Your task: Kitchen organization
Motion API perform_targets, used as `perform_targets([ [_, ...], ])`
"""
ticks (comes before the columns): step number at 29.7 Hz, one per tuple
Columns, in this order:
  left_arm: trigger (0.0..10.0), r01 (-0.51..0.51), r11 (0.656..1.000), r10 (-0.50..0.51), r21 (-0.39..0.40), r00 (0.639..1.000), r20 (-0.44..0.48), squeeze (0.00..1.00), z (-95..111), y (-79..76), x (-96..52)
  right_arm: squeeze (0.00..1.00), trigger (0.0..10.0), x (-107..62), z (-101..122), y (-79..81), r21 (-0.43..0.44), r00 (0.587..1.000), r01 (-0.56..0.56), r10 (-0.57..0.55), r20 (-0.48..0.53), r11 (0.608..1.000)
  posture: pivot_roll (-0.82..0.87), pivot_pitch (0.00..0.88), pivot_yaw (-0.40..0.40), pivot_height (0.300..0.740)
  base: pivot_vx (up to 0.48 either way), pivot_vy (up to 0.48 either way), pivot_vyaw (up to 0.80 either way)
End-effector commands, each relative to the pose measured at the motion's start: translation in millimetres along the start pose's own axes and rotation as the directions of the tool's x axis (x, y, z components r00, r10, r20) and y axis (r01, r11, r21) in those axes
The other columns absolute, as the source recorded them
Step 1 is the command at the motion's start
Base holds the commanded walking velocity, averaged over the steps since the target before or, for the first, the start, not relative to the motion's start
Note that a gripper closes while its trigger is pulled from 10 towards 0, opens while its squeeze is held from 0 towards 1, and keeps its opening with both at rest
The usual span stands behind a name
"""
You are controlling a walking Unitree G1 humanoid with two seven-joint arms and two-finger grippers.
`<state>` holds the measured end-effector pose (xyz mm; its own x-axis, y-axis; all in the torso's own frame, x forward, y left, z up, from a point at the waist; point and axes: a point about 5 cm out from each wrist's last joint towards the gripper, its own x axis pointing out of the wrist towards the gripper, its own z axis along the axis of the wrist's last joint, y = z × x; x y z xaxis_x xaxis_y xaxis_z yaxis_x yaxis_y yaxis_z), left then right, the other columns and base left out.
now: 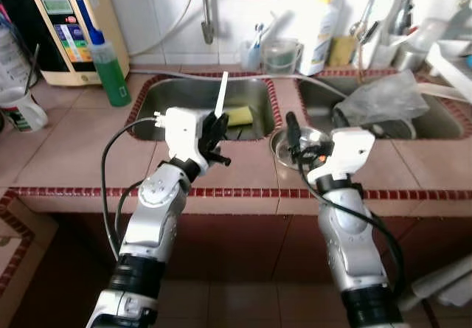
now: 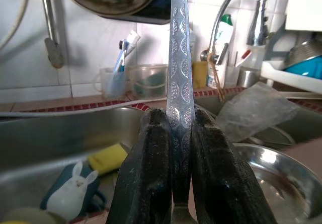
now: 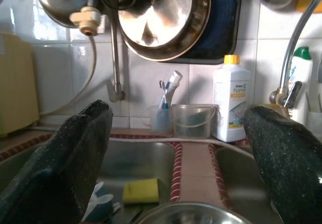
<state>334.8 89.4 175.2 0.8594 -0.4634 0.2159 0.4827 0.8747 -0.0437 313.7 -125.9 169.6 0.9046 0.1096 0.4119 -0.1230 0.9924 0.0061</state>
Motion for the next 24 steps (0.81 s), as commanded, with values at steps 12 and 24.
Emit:
perform_targets([
  [12, 10.0, 0.028, 1.0, -0.028, 0.005, 1.0, 0.009, 0.0, 3.9, -6.1, 4.7, 0.0, 10.0, -0.4, -0.1, -3.0, 0.0, 1.0, 0.008, -0.008, 0.0, 1.0, -0.1, 0.0, 0.038, 0.74, 0.353, 0.0, 0.0],
  [24, 10.0, 0.019, 1.0, -0.019, -0.003, 1.0, 0.01, 0.0, 4.5, -4.8, 4.5, 0.0, 10.0, -0.8, -0.6, -2.8, 0.0, 1.0, 0.0, 0.0, -0.004, 1.0, -0.1, 0.0, 0.032, 0.74, 0.353, 0.0, 0.0],
])
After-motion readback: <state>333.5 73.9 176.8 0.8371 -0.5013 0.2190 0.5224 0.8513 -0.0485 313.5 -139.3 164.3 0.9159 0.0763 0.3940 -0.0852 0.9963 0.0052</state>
